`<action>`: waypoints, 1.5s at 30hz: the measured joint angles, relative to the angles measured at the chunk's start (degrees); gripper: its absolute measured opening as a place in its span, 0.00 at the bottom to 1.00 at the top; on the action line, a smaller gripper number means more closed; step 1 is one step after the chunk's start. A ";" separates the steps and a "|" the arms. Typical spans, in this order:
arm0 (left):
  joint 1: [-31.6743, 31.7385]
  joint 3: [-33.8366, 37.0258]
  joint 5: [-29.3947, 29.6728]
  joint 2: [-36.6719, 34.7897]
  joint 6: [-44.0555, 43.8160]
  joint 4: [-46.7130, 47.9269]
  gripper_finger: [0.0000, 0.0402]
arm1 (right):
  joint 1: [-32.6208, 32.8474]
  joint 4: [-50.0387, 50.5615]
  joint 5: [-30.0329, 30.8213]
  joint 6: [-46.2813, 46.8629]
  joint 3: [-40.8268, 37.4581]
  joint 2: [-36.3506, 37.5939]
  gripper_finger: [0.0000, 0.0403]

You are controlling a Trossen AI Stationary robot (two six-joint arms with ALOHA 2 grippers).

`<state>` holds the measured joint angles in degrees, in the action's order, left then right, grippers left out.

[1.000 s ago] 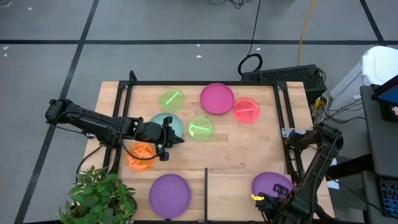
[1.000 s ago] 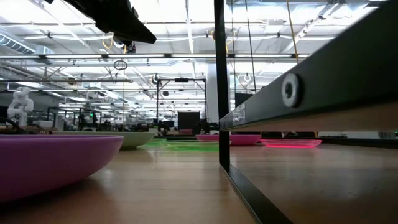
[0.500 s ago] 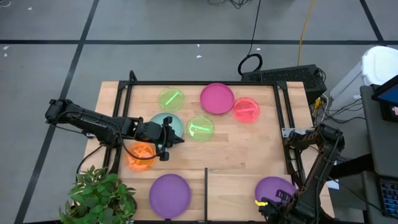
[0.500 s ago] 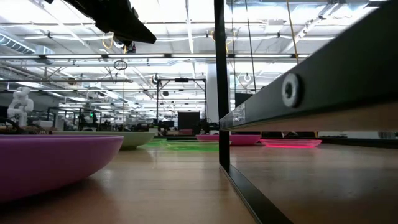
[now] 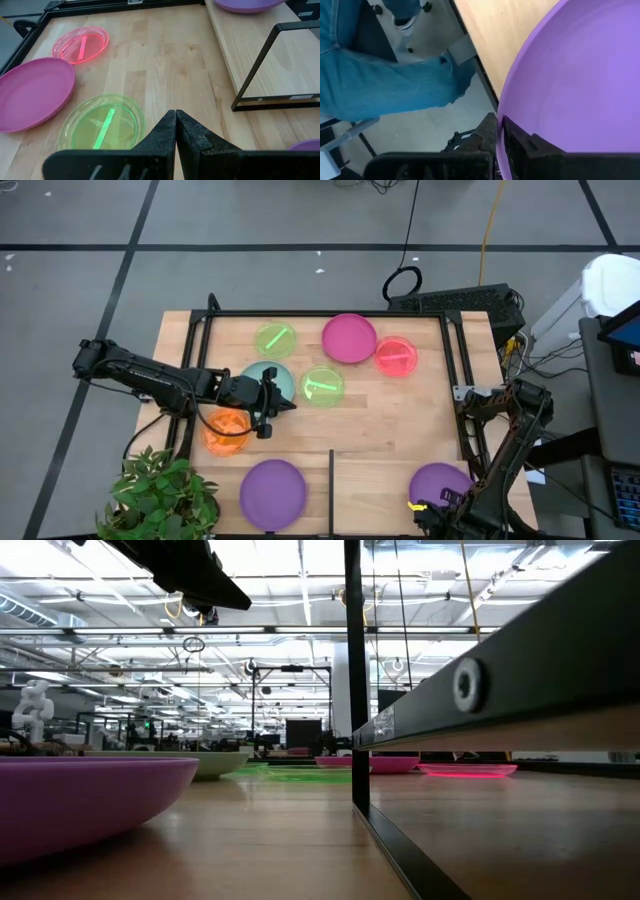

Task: Place and stack plates onto a shelf
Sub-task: Put the right purple plate on the shelf, then put the right green plate on the shelf

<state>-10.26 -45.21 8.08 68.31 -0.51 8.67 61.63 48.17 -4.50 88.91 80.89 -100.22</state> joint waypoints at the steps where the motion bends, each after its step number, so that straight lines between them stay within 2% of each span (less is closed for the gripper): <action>1: 0.00 0.00 0.00 0.00 0.00 0.00 0.04 | 0.00 -0.65 -0.31 0.00 -0.48 0.00 0.02; 5: 0.00 0.00 0.00 0.00 0.02 0.01 0.04 | 0.00 -2.87 -0.29 -0.01 -2.13 0.02 0.04; 16: 0.00 0.00 0.00 0.00 0.04 0.02 0.04 | -0.02 -4.61 -0.79 -0.01 -5.21 0.02 0.22; 22: 0.00 0.00 0.00 0.00 0.08 -0.02 0.04 | -0.02 -8.71 -1.07 -0.03 -5.21 1.57 0.23; 29: 0.00 0.00 0.00 -0.02 0.11 -1.85 0.04 | -0.04 -6.89 5.88 -0.03 -5.21 4.12 0.22; 32: 0.00 0.00 0.00 -0.02 0.18 -2.03 0.04 | -0.33 -3.92 6.78 -0.49 -5.18 4.56 0.22; 39: -0.02 0.00 2.03 -0.02 0.18 -2.36 0.04 | -2.02 -2.09 13.28 -7.02 -5.18 5.89 0.22; 45: 0.00 -0.05 4.71 0.68 0.69 -1.84 0.04 | -3.48 -2.07 22.16 -15.81 -5.18 7.68 0.22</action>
<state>-10.26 -45.26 12.79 68.99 0.18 6.83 58.14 46.11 17.66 73.10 75.70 -92.54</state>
